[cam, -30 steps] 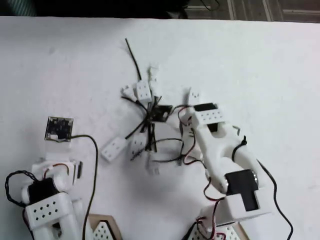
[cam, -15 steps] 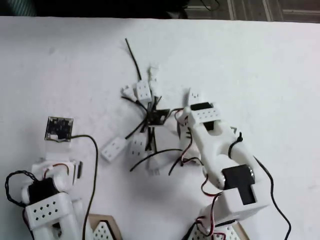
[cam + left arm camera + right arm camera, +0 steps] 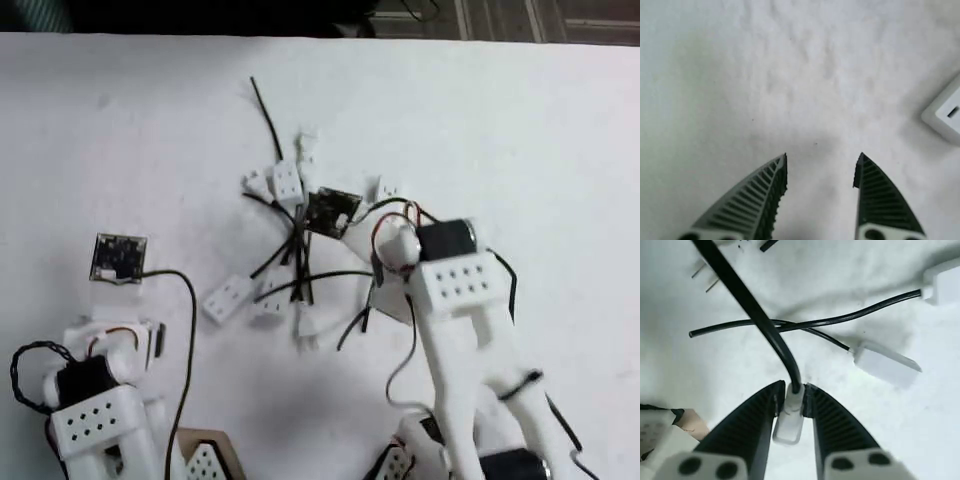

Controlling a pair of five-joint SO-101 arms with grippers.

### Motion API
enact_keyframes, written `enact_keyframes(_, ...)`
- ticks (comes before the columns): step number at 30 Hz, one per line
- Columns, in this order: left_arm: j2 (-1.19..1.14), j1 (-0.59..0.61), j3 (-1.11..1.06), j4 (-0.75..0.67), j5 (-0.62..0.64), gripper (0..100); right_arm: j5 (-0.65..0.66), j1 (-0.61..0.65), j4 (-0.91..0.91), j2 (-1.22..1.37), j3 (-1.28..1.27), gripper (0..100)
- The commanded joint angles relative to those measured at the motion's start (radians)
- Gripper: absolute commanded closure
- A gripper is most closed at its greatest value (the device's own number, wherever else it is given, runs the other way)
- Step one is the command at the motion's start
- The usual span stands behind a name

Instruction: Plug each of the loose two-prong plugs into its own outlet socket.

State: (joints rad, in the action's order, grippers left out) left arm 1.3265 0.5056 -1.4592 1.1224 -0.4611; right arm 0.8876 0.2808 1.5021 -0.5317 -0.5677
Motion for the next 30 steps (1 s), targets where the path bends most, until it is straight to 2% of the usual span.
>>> enact_keyframes(1,0.013,0.005,0.005,-0.017,-0.009,77,-0.117,0.021,0.019,-0.097,0.026,98.0)
enact_keyframes(7,0.013,0.005,0.005,-0.017,-0.009,77,-0.330,0.111,-0.031,-0.179,0.025,98.0)
enact_keyframes(14,0.013,0.005,0.006,-0.018,-0.009,77,-0.597,0.225,-0.309,-0.311,-0.173,98.0)
enact_keyframes(25,0.013,0.022,0.014,-0.018,-0.009,77,-0.660,0.298,-0.889,-0.599,-0.664,98.1)
enact_keyframes(30,0.015,0.122,0.060,-0.026,0.000,77,-0.858,0.323,-0.992,-0.648,-0.703,98.1)
